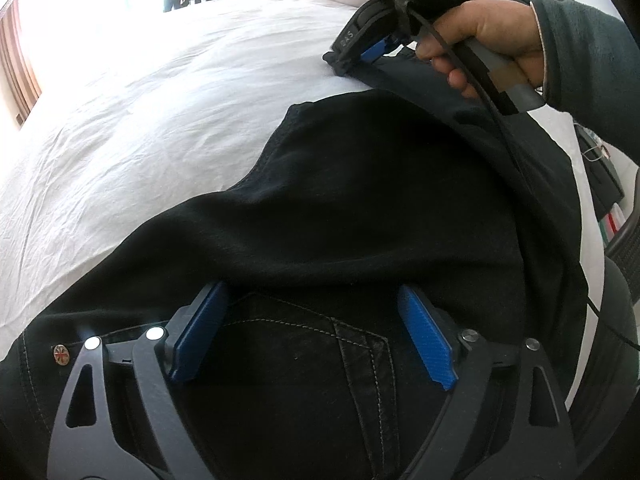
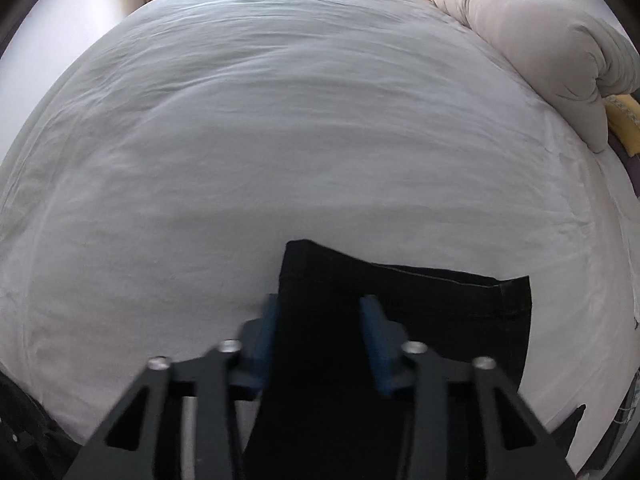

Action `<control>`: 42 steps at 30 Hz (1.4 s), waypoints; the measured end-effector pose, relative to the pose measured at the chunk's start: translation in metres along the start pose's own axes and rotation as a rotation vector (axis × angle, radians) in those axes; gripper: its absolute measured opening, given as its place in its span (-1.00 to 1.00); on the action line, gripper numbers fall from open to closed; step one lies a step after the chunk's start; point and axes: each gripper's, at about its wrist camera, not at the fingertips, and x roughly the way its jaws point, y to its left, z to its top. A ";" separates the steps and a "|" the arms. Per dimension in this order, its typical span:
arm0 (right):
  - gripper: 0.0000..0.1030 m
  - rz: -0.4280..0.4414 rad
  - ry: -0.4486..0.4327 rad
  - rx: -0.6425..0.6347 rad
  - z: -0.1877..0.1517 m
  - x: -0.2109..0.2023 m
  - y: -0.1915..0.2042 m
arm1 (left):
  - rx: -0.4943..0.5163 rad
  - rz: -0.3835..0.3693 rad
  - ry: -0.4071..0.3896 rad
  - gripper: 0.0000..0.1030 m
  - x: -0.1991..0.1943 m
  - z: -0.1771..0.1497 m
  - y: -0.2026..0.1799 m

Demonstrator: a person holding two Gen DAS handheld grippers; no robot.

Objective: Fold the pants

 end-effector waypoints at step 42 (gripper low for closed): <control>-0.83 0.250 -0.440 0.715 -0.280 -0.153 -0.189 | 0.153 -0.140 0.303 -0.67 0.054 0.127 0.010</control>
